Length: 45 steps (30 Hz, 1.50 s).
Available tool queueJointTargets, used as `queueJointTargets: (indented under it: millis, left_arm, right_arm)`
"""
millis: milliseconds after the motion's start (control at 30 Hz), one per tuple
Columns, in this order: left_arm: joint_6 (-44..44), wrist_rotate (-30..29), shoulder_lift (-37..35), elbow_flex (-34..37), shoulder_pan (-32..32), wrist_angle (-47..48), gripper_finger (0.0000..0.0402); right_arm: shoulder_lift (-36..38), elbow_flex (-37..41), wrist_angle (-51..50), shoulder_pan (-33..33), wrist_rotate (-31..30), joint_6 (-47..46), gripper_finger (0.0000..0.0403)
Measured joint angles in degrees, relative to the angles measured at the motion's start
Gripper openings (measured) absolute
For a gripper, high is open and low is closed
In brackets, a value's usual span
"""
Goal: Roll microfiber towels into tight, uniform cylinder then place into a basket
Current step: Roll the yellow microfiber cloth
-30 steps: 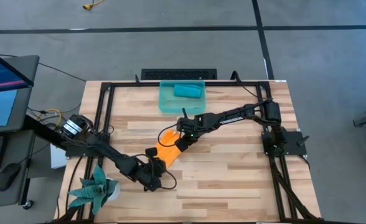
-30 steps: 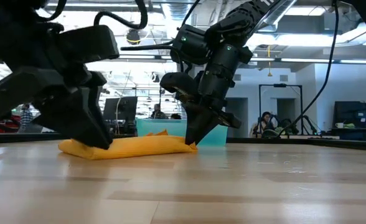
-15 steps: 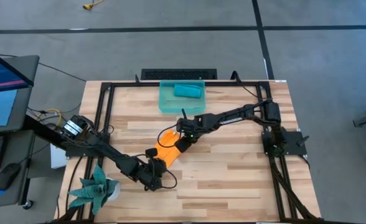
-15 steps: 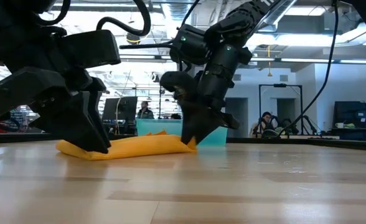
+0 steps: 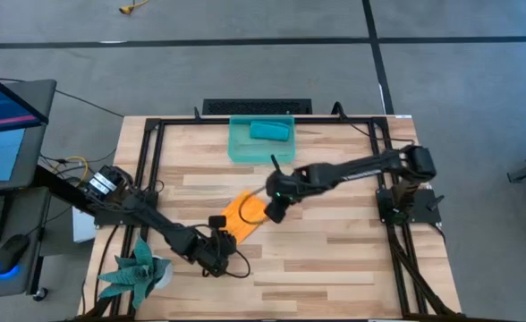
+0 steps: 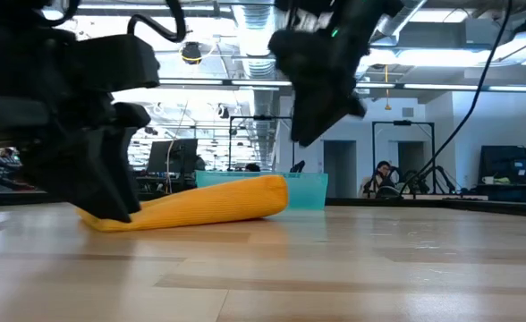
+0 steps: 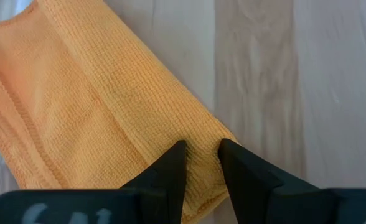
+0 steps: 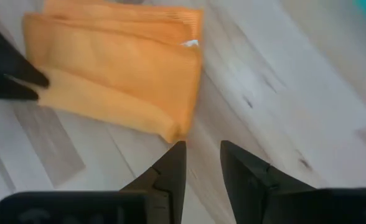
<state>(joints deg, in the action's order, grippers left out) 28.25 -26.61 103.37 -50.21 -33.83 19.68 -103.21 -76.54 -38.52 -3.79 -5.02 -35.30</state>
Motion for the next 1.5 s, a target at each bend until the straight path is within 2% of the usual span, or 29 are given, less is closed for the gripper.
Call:
queueJointTargets:
  millis: [167, 267, 333, 600, 667, 800, 1133, 1333, 1500]
  left_arm:
    - [-0.5, 0.1, 0.0, 0.0, -1.7, 1.0, 0.0096]
    - [-2.7, 1.0, 0.0, 0.0, -3.0, 1.0, 0.0096]
    - [-4.5, 1.0, 0.0, 0.0, -3.8, 1.0, 0.0096]
    - [-6.1, 1.7, 0.0, 0.0, -5.3, 0.9, 0.0096]
    - [-5.9, 2.7, -0.2, 0.0, -5.4, 0.7, 0.0096]
    - [-6.4, 4.2, -0.5, 0.0, -5.7, 0.3, 0.0096]
    - [-6.1, 5.8, -0.8, 0.0, -6.3, 0.3, 0.0096]
    - [-5.9, 5.8, -0.8, 0.0, -6.3, 0.3, 0.0096]
    - [-5.3, 4.7, -1.0, 0.1, -6.4, 0.3, 0.0096]
  right_arm:
    - [2.0, 0.0, -4.7, -6.9, -12.7, 2.0, 0.0123]
    - [1.7, 0.9, -3.4, -12.3, -20.4, 4.6, 0.0123]
    - [0.7, 2.8, 1.0, -15.5, -22.9, 7.4, 0.0123]
    - [-3.8, 6.1, 17.8, -23.8, -23.7, 25.9, 0.0123]
    - [-5.7, 5.3, 26.2, -24.1, -23.3, 30.6, 0.0123]
    - [-7.6, 5.5, 30.2, -23.7, -22.0, 41.1, 0.0122]
    - [-12.3, 5.5, 32.0, -18.6, -17.4, 41.2, 0.0110]
    - [-12.4, 5.7, 30.8, -16.1, -16.5, 36.4, 0.0106]
    - [-12.4, 5.7, 29.8, -13.6, -12.9, 31.3, 0.0106]
